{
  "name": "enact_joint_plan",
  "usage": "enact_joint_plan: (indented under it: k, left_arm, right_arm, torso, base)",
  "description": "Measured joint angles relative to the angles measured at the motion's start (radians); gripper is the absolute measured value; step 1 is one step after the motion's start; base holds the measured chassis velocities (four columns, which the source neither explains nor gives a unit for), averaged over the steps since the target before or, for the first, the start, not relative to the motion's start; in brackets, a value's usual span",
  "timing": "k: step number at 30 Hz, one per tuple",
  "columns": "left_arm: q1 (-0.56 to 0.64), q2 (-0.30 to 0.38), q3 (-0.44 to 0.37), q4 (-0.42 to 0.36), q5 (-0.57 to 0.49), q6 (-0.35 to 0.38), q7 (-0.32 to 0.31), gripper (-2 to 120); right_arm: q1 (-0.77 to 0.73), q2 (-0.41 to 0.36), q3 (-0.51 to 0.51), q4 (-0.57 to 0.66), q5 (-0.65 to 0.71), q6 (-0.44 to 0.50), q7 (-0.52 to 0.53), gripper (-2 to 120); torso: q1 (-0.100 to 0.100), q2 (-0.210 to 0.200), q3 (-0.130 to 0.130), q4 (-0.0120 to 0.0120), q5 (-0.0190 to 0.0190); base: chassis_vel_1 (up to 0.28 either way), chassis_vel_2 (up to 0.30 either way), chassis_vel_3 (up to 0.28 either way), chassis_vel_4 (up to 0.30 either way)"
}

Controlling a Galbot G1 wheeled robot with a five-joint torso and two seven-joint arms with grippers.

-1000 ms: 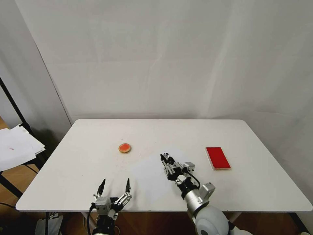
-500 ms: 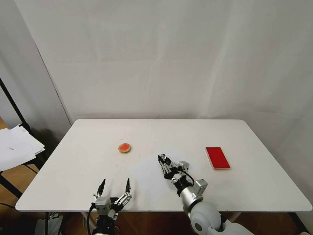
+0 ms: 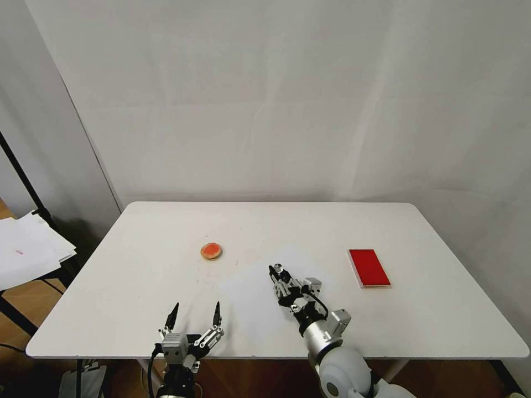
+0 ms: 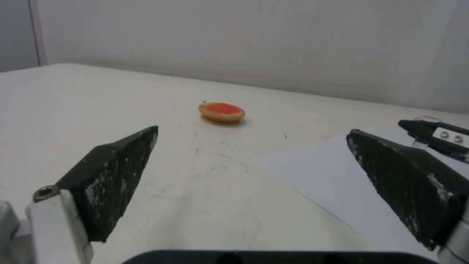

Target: Pick up the stamp from the ink pad and place it onto another ink pad.

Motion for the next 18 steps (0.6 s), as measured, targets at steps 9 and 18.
enact_joint_plan:
  k: [9, 18]
  left_arm:
    - [0.0, 0.0, 0.0, 0.0, 0.0, 0.0, 0.0, 102]
    - [0.0, 0.0, 0.0, 0.0, 0.0, 0.0, 0.0, 102]
  right_arm:
    - [0.051, -0.049, -0.033, 0.025, 0.038, -0.04, 0.03, 21]
    - [0.091, -0.055, -0.042, 0.03, 0.051, -0.03, 0.045, 21]
  torso:
    - [0.0, 0.0, 0.0, 0.0002, 0.0003]
    - [0.0, 0.0, 0.0, -0.0001, 0.0002]
  base:
    - [0.0, 0.0, 0.0, 0.0]
    - [0.0, 0.0, 0.0, 0.0]
